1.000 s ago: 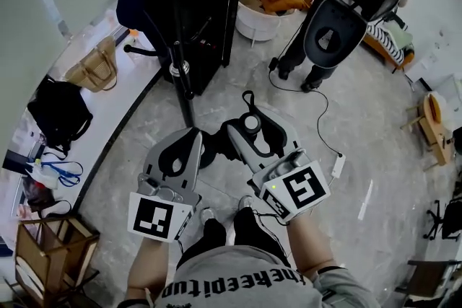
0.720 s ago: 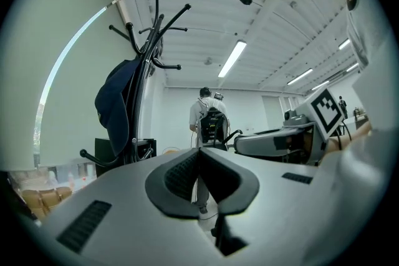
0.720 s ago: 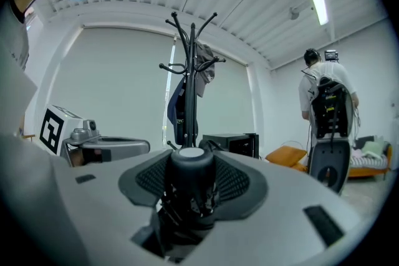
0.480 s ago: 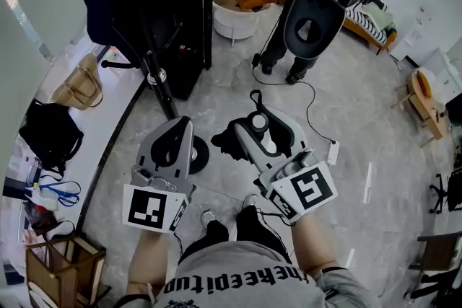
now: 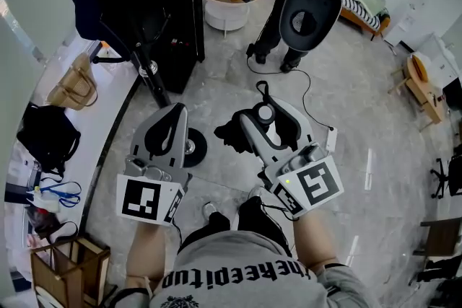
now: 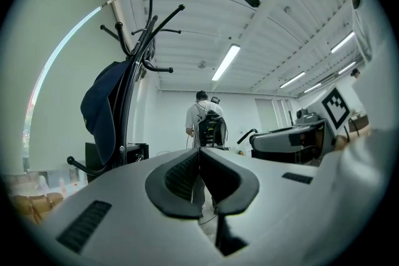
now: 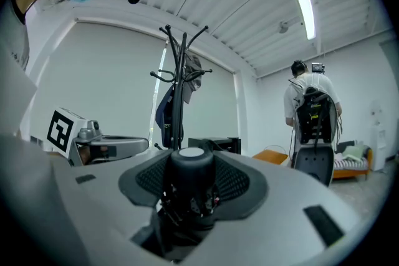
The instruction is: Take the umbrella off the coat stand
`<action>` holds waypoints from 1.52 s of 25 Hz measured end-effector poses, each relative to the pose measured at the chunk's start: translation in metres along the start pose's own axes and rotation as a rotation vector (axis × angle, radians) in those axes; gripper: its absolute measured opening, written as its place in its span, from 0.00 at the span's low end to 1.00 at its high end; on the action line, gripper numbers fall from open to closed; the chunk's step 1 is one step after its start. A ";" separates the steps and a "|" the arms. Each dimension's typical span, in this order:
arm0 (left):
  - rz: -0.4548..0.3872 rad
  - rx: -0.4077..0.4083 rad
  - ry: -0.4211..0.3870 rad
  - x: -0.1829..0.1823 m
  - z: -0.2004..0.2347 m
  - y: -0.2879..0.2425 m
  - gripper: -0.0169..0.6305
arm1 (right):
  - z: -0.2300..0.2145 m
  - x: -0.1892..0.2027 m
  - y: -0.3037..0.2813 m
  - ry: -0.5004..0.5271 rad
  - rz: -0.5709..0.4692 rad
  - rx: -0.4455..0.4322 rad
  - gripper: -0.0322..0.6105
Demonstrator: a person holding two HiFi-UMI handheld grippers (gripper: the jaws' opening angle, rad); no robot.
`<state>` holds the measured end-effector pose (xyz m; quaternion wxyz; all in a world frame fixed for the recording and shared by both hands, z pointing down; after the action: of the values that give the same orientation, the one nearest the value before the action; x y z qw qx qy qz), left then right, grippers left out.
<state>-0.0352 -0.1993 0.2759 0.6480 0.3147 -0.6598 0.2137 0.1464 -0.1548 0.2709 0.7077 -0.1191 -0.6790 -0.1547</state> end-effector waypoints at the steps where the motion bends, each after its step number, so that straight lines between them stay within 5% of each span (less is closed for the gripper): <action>1: 0.002 0.000 0.000 0.000 0.000 0.001 0.05 | 0.001 0.001 0.001 -0.005 0.000 0.001 0.37; 38: -0.026 -0.039 -0.008 -0.007 0.007 0.017 0.05 | 0.004 -0.005 0.008 -0.015 -0.027 0.043 0.37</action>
<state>-0.0517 -0.1912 0.2701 0.6541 0.3115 -0.6624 0.1909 0.1458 -0.1459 0.2667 0.7029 -0.0960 -0.6889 -0.1488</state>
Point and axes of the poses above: the fingertips, and each gripper's own axes: y backward along the fingers, z to its left, x out of its underside, the point moved 6 cm from there along y, backward along the fingers, and after that the axes turned 1 degree about -z, right-handed, at the moved point
